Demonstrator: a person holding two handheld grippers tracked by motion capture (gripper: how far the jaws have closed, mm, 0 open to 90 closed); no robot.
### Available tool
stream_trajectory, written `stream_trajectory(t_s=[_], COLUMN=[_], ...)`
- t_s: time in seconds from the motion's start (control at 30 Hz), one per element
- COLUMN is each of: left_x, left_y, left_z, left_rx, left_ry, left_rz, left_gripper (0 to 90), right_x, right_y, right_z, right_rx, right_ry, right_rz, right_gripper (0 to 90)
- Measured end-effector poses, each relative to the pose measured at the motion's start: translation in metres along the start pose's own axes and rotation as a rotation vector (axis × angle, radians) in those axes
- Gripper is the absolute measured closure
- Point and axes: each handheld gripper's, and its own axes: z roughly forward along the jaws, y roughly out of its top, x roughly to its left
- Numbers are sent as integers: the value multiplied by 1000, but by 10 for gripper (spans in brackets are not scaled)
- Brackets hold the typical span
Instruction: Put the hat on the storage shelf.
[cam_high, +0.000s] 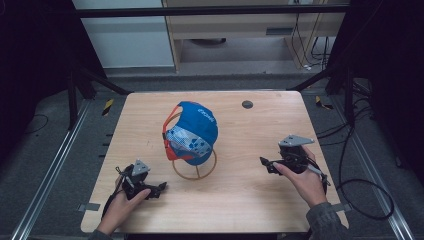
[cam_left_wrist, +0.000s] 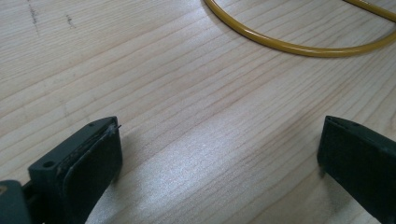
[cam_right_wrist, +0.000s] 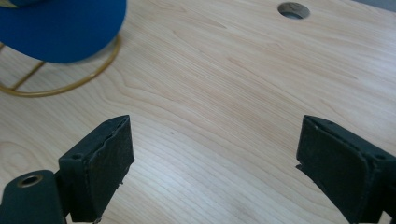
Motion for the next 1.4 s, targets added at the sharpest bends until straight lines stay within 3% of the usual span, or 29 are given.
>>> stream_trajectory(t_s=[0.03, 0.3, 0.37, 0.83, 1.4], left_x=[0, 1, 1, 4, 5], left_y=[0, 0, 0, 0, 0], left_z=[0, 0, 0, 0, -1], left_rx=[0, 1, 2, 3, 2], left_ry=[1, 1, 0, 3, 5], left_rz=[0, 1, 1, -2, -4], left_gripper=[0, 0, 0, 0, 0], right_x=[-4, -17, -21, -25, -15], right_y=[-4, -19, -26, -39, -47], right_z=[1, 13, 19, 32, 41], right_rx=[2, 31, 46, 75, 89], right_ry=[-9, -69, -87, -101, -88], right_rz=[26, 73, 111, 140, 148], right_gripper=[111, 107, 106, 101, 86])
